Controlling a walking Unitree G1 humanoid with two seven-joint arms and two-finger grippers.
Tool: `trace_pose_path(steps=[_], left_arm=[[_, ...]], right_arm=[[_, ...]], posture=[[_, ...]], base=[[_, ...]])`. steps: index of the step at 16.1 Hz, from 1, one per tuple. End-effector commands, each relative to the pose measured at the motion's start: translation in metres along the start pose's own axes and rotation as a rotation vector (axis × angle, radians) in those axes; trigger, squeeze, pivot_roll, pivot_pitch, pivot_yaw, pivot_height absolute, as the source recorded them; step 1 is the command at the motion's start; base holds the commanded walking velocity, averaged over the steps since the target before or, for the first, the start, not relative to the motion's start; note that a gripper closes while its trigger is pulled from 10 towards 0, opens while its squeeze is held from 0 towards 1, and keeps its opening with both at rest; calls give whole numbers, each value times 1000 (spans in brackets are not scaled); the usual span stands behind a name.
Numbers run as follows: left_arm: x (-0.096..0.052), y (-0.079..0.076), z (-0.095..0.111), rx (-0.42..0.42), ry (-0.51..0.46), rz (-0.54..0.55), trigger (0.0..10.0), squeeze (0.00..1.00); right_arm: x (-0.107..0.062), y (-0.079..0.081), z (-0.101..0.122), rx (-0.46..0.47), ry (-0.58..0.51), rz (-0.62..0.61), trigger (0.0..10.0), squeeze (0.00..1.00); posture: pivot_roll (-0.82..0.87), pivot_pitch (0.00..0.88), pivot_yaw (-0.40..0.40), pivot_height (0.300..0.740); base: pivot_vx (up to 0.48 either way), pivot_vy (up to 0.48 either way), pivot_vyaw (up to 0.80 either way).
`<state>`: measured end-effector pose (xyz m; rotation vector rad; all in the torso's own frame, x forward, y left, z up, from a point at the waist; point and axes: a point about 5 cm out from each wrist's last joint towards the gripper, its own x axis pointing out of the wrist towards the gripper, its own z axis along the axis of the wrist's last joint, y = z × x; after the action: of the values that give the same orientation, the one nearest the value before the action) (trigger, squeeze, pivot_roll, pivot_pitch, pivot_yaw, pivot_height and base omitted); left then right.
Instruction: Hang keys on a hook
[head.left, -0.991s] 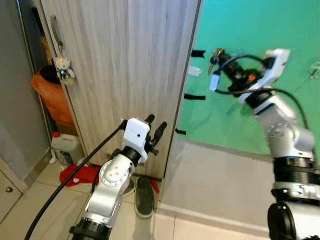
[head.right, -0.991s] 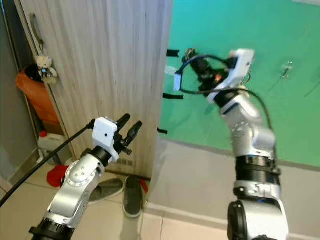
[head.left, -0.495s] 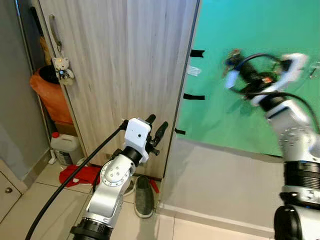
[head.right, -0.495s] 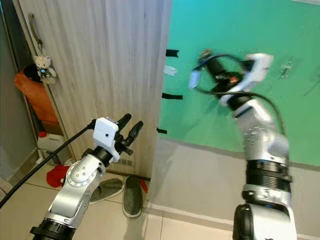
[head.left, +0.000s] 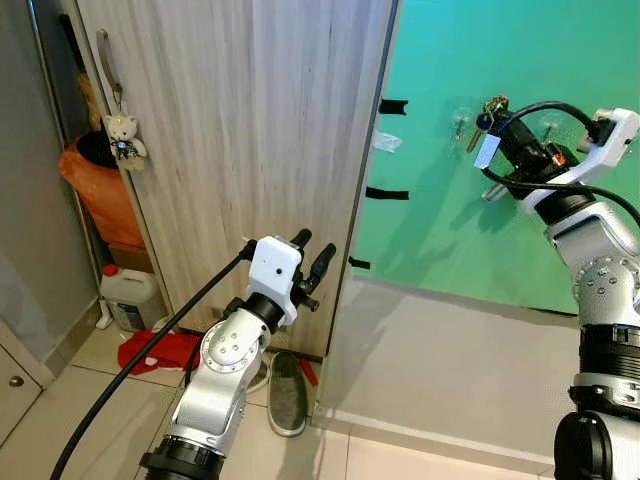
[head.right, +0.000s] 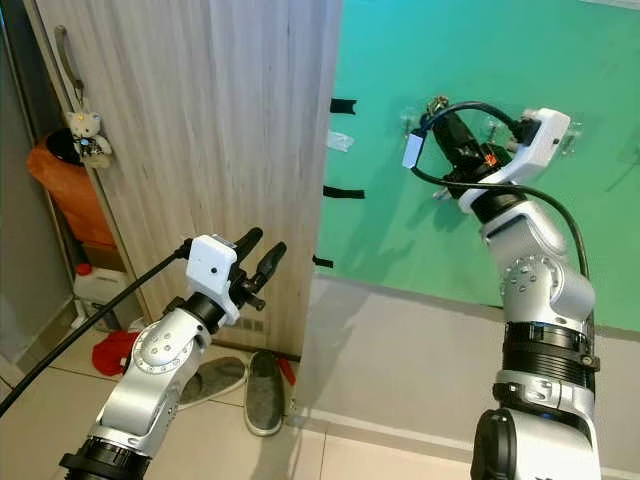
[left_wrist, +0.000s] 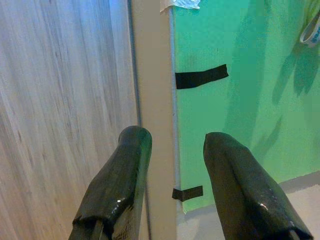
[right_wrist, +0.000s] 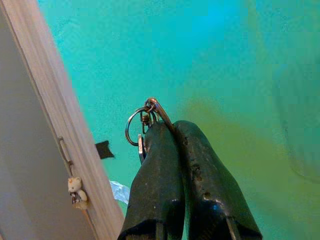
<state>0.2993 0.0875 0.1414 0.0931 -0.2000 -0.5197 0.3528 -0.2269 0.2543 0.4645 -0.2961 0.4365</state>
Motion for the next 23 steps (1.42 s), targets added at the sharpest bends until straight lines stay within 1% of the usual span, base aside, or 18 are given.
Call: trace_pose_path(steps=[1, 2, 3, 4, 5, 6, 7, 8, 9, 10, 11, 13, 14, 16, 19, 20, 21, 23], left_arm=[[4, -5, 2, 8, -6, -31, 10000, 0], [4, -5, 2, 8, -6, -31, 10000, 0], [4, -5, 2, 9, -7, -30, 10000, 0], [4, -4, 3, 10, -7, -29, 10000, 0], [3, -3, 3, 12, -8, -27, 10000, 0], [3, -2, 4, 15, -7, -27, 10000, 0], [3, -2, 4, 16, -7, -27, 10000, 0], [3, -1, 4, 18, -5, -32, 10000, 0], [4, -2, 4, 18, -5, -39, 10000, 0], [6, -3, 4, 21, -7, -47, 10000, 0], [8, -4, 5, 22, -10, -51, 10000, 0], [10, -5, 5, 24, -15, -59, 10000, 0], [10, -5, 5, 27, -15, -61, 10000, 0], [10, -5, 5, 35, -13, -66, 10000, 0], [9, -6, 4, 54, -12, -76, 10000, 0], [9, -6, 4, 55, -12, -75, 10000, 0], [9, -7, 4, 60, -13, -75, 10000, 0], [8, -6, 3, 68, -13, -73, 10000, 0]], right_arm=[[-3, -5, -1, 41, 2, -27, 0, 0], [-3, -5, -1, 42, 6, -27, 0, 0], [-3, -2, -5, -51, 61, -16, 0, 0], [-3, 2, -9, -175, 120, 6, 0, 0], [-2, 13, -7, -421, 189, 87, 0, 0], [-2, 25, -5, -735, 273, 202, 0, 0], [-2, 29, -4, -864, 309, 259, 0, 0], [-1, 42, 3, -1149, 387, 429, 0, 0], [2, 48, 10, -1259, 406, 497, 0, 0], [8, 53, 20, -1345, 405, 543, 0, 0], [12, 58, 28, -1395, 392, 568, 0, 0], [22, 65, 44, -1559, 323, 583, 0, 0], [25, 67, 49, -1611, 298, 589, 0, 0], [31, 70, 58, -1757, 234, 615, 0, 0], [36, 69, 59, -2067, 166, 656, 0, 0], [36, 68, 58, -2113, 158, 659, 0, 0], [37, 63, 55, -2241, 99, 662, 0, 0], [35, 61, 53, -2306, -3, 637, 0, 0]], posture=[[-47, 0, -51, 740], [-47, 0, -51, 740], [-44, 0, -52, 740], [-41, 0, -52, 740], [-41, 0, -49, 740], [-44, 0, -46, 740], [-45, 0, -45, 740], [-59, 0, -38, 740], [-71, 0, -36, 740], [-77, 0, -37, 740], [-79, 0, -37, 740], [-82, 0, -37, 740], [-81, 0, -37, 740], [-79, 0, -38, 740], [-74, 0, -44, 740], [-71, 0, -46, 740], [-69, 0, -49, 740], [-69, 0, -50, 740]], base=[[0, 0, 0], [0, 0, 0], [0, 0, 0], [0, 0, 0], [0, 0, 0], [0, 0, 0], [0, 0, 0], [0, 0, 0], [0, 0, 0], [0, 0, 0], [0, 0, 0], [0, 0, 0], [0, 0, 0], [0, 0, 0], [0, 0, 0], [0, 0, 0], [0, 0, 0], [0, 0, 0]])
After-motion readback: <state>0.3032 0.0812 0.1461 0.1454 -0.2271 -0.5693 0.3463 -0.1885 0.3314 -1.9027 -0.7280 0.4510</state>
